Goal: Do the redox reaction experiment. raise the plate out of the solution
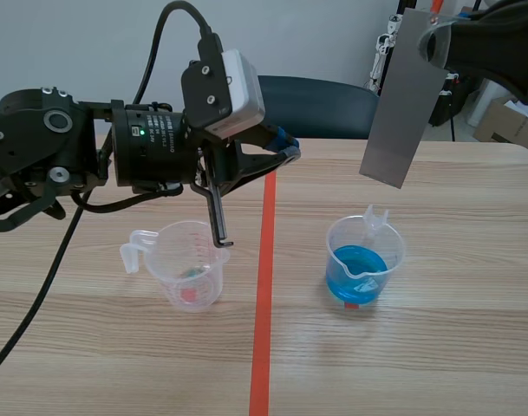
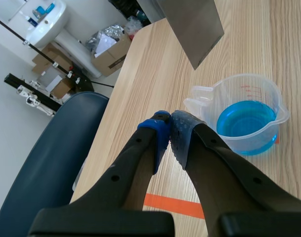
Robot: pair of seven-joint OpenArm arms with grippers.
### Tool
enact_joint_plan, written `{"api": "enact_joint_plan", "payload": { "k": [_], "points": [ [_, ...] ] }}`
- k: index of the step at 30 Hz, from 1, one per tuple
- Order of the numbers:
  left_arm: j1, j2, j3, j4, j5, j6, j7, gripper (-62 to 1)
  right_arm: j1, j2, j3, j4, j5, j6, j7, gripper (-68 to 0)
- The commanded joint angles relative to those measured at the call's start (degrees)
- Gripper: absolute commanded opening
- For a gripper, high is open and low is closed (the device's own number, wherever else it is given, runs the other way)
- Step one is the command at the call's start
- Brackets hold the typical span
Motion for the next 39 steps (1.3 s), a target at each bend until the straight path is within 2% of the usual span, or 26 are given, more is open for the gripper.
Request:
{"api": "enact_joint_plan", "payload": {
  "k": [1,39],
  "points": [
    [-0.7,1.1,-0.1,0.0,-0.6,0.1,-0.6,-56.9,0.9,0.0,0.8,0.4,1.0,0.0,1.5,-66.9],
    [-1.4,1.8,0.5,-0.9,-0.4,-0.6,-0.6,-56.9,0.8,0.0,0.8,0.4,1.0,0.0,1.5,-66.9]
  ]
}}
